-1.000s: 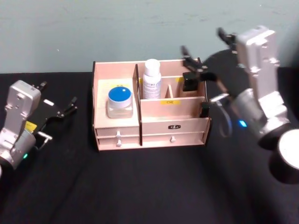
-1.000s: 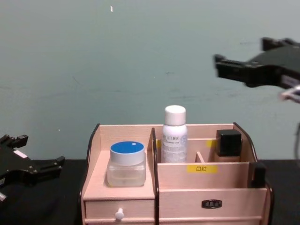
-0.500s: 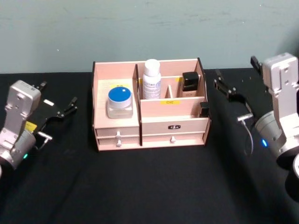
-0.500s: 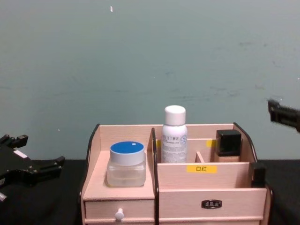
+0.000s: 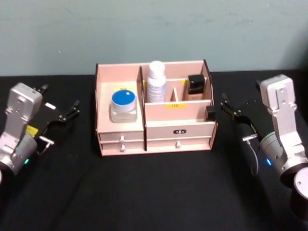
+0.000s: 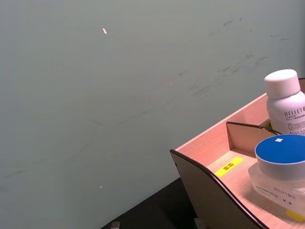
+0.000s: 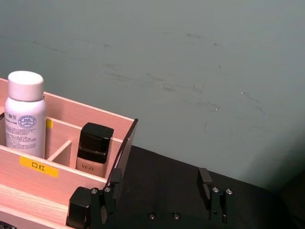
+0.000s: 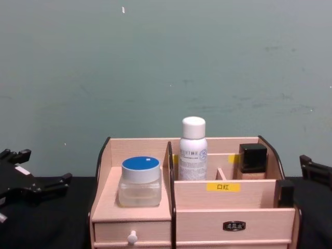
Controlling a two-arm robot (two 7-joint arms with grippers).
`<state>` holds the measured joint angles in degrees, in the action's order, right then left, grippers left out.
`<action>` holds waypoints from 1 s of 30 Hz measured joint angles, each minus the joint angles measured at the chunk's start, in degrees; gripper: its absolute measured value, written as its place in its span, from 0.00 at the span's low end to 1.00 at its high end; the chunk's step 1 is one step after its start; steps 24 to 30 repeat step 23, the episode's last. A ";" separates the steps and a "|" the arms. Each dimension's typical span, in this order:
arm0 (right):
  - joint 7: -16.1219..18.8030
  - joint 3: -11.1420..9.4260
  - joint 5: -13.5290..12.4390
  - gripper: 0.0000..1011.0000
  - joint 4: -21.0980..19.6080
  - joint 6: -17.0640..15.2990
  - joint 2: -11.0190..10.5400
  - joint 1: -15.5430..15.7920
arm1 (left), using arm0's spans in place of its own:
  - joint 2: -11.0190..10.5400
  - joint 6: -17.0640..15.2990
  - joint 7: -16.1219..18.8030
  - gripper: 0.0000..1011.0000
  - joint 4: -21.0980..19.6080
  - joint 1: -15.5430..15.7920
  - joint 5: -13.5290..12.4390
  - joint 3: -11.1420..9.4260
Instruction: Pick up the facial cleanser and watermelon frost from the table and place them into the tiered storage box.
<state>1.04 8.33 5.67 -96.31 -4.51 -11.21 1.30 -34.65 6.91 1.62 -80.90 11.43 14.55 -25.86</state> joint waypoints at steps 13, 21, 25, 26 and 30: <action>0.04 0.01 -0.15 0.99 -0.36 0.00 -0.07 -0.04 | 0.00 0.00 0.00 0.99 0.00 0.00 0.00 0.00; 0.04 0.01 -0.27 0.99 -0.43 0.00 -0.11 -0.07 | 0.00 0.00 0.00 0.99 0.00 0.00 0.00 0.00; 0.04 0.00 -0.28 0.99 -0.44 0.00 -0.12 -0.09 | 0.00 0.00 0.00 0.99 0.00 0.00 0.00 0.00; 0.04 0.00 -0.28 0.99 -0.44 0.00 -0.12 -0.09 | 0.00 0.00 0.00 0.99 0.00 0.00 0.00 0.00; 0.04 0.00 -0.28 0.99 -0.44 0.00 -0.12 -0.09 | 0.00 0.00 0.00 0.99 0.00 0.00 0.00 0.00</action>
